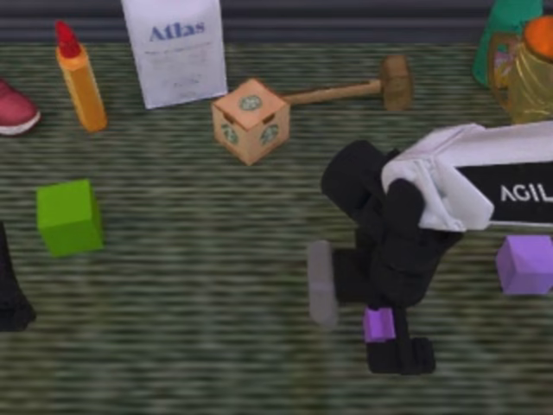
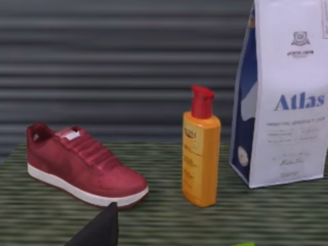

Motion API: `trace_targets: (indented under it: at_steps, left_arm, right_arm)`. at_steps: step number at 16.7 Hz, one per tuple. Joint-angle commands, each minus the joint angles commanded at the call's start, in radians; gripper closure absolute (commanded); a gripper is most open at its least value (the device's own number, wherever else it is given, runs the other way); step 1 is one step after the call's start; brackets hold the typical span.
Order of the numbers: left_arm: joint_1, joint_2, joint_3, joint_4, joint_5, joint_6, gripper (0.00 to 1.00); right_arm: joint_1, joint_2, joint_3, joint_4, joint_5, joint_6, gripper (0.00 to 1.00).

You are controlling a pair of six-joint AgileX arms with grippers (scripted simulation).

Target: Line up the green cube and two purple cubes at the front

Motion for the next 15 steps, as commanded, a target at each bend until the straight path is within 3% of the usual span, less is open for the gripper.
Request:
trace_targets:
  at_steps: [4, 11, 15]
  left_arm:
    - [0.000, 0.000, 0.000, 0.000, 0.000, 0.000, 0.00]
    - [0.000, 0.000, 0.000, 0.000, 0.000, 0.000, 0.00]
    - [0.000, 0.000, 0.000, 0.000, 0.000, 0.000, 0.00]
  right_arm:
    - [0.000, -0.007, 0.013, -0.017, 0.000, -0.002, 0.00]
    - [0.002, -0.100, 0.138, -0.244, -0.001, -0.008, 0.00]
    - [0.002, -0.112, 0.149, -0.260, -0.001, -0.008, 0.00]
